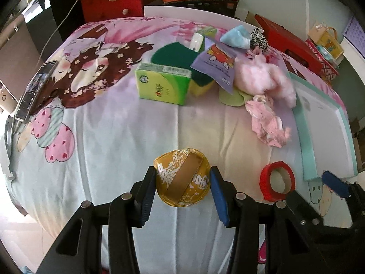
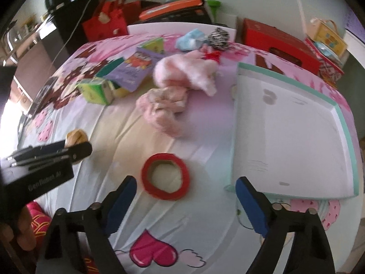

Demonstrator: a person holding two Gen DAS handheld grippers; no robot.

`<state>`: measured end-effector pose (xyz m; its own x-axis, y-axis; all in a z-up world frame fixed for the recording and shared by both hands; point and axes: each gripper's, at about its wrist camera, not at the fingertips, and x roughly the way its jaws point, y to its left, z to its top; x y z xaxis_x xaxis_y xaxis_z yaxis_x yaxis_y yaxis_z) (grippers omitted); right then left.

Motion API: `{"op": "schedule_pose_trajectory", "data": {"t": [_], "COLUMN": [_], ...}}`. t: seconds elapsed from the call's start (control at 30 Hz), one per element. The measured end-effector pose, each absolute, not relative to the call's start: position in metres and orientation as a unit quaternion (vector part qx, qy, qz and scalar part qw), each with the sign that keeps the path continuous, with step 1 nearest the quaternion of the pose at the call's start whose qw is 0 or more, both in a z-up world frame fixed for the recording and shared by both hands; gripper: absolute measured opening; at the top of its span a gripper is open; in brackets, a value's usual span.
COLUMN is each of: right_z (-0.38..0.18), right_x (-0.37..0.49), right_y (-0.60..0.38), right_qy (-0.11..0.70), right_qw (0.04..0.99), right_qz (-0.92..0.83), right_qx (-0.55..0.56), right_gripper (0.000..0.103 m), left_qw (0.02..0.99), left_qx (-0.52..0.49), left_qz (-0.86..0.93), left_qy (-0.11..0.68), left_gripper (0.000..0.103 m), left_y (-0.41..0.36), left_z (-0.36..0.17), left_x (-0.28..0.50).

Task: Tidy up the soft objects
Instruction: 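Grasp the gold tape roll with the left gripper, then grasp the red tape roll with the right gripper while the left gripper holds the gold roll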

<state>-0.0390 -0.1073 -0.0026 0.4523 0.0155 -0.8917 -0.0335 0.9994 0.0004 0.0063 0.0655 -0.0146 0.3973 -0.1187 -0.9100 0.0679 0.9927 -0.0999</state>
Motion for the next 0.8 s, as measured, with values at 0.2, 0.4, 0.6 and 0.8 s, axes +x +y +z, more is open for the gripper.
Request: {"op": "schedule_pose_trajectory", "data": {"t": [0.2, 0.4, 0.6, 0.8], "right_z": [-0.014, -0.029, -0.036, -0.040], "right_x": [-0.034, -0.028, -0.026, -0.023], "right_y": [-0.099, -0.091, -0.089, -0.088], "right_qy": [0.538, 0.559, 0.567, 0.570], "right_qw": [0.843, 0.828, 0.823, 0.821], "right_qz": [0.029, 0.037, 0.035, 0.027], "right_qx": [-0.007, -0.009, -0.012, -0.015], "right_gripper": [0.084, 0.081, 0.075, 0.061], "left_qw": [0.828, 0.823, 0.819, 0.815], "left_qx": [-0.032, -0.027, -0.028, -0.028], "left_qz": [-0.053, -0.054, -0.054, -0.052], "left_qy": [0.557, 0.564, 0.571, 0.577], "left_gripper": [0.048, 0.048, 0.048, 0.048], "left_y": [0.057, 0.052, 0.051, 0.050], "left_z": [-0.021, -0.027, -0.029, -0.033], "left_x": [0.012, 0.013, 0.013, 0.013]}}
